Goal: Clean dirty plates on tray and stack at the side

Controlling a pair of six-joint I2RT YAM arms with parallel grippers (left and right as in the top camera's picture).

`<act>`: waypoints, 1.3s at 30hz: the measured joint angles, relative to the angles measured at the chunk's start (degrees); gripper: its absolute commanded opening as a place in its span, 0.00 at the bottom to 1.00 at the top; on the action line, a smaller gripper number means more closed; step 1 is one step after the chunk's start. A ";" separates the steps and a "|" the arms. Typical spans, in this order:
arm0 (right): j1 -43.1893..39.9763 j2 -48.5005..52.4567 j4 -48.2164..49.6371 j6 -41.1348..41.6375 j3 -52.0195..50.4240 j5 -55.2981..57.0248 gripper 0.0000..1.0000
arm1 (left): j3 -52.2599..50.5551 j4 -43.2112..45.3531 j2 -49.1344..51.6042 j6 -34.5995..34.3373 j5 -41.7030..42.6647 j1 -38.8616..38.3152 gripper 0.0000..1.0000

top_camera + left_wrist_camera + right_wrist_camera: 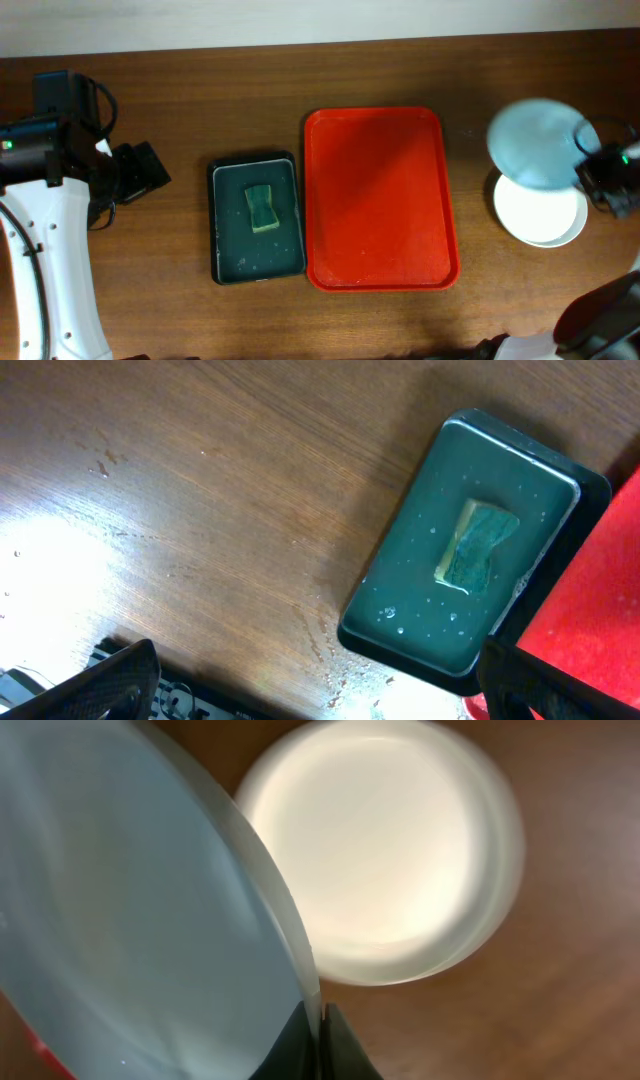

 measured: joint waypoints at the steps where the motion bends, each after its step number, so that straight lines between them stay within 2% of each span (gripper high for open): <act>1: -1.70 0.52 1.01 -0.04 -1.79 0.22 0.04 | 0.00 -0.02 0.00 0.00 0.00 0.00 0.99; 2: -4.83 1.11 4.37 0.00 -6.23 0.59 0.04 | 0.00 -0.02 0.00 0.00 0.00 0.00 1.00; 6: -8.90 1.77 11.52 -0.02 -14.58 1.03 0.04 | 0.00 0.00 0.00 0.00 0.00 0.00 1.00; 7: -9.31 1.77 12.61 -0.04 -16.52 1.11 0.15 | 0.00 -0.02 0.00 0.00 0.02 0.00 1.00; 8: -9.31 1.81 13.49 -0.02 -17.53 1.11 0.40 | 0.00 -0.04 0.00 0.00 0.00 0.00 0.99; 9: -9.11 1.84 14.38 0.22 -19.02 1.05 0.45 | 0.00 -0.04 0.00 0.00 0.00 0.00 1.00; 16: -8.00 0.42 10.58 -2.43 -18.88 -4.85 0.48 | 0.00 0.00 0.00 0.00 0.00 0.00 0.99; 21: -6.49 -12.15 4.48 -6.12 -14.53 -11.56 0.48 | 0.00 -0.04 0.00 0.00 0.02 0.00 0.99; 26: 4.98 -30.12 0.63 -11.91 -13.11 -17.25 0.48 | 0.00 0.00 0.00 0.00 0.00 0.00 0.99; 27: 9.33 -33.62 -0.02 -13.35 -13.09 -18.08 0.50 | 0.00 0.00 0.00 0.00 0.02 0.00 0.99; 29: 17.31 -39.08 -0.59 -15.58 -13.07 -19.30 0.60 | 0.00 -0.04 0.00 0.00 0.02 0.00 0.99; 30: 20.72 -41.18 -0.61 -16.37 -13.07 -19.47 0.98 | 0.00 0.00 0.00 0.00 0.00 0.00 0.99; 35: 35.43 -49.75 -1.53 -18.27 -13.05 -18.08 0.98 | 0.00 -0.02 0.00 0.00 0.02 0.00 0.99; 39: 40.13 -52.52 -1.75 -18.53 -13.05 -17.35 0.98 | 0.00 -0.02 0.00 0.00 0.02 0.00 1.00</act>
